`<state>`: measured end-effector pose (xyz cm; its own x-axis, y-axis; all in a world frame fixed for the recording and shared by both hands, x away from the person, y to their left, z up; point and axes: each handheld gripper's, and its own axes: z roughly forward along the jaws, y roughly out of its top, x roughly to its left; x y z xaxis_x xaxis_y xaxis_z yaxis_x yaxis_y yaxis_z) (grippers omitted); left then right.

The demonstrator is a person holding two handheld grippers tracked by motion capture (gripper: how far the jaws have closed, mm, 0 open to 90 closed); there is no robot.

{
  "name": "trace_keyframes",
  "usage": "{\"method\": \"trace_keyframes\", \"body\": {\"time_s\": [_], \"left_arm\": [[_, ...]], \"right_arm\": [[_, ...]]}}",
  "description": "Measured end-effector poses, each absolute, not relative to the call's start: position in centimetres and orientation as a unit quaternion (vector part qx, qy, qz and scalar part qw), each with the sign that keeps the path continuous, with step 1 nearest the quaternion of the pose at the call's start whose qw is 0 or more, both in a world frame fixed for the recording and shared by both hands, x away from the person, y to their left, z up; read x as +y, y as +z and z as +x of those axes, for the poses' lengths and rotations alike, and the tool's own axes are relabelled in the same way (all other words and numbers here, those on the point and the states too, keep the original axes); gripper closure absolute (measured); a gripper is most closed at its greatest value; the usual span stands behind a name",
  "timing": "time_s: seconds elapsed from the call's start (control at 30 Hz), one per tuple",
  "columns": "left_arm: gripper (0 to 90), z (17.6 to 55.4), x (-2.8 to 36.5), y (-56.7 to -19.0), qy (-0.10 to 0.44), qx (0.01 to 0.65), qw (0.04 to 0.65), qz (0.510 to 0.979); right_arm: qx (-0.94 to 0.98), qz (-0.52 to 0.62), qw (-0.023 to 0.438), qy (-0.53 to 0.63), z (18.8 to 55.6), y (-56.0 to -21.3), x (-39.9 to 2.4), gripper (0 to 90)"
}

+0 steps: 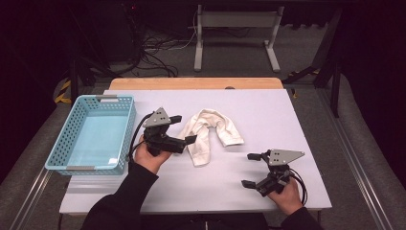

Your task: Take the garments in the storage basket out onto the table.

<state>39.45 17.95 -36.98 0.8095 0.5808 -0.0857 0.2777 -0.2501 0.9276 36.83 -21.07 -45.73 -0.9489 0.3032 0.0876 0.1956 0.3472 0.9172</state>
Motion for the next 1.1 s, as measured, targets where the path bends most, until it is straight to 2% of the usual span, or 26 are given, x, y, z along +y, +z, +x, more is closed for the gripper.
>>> {"method": "trace_keyframes", "body": {"time_s": [0.73,1.1], "left_arm": [[3.3,34.9,22.8,-45.7,0.107,0.29,0.527,0.791],[1.1,34.8,23.0,-46.3,0.114,0.303,0.529,0.785]], "right_arm": [[0.819,0.154,0.054,0.55,36.7,-45.7,-21.1,0.4],[0.818,0.156,0.055,0.551,36.7,-45.7,-21.1,0.4]]}}
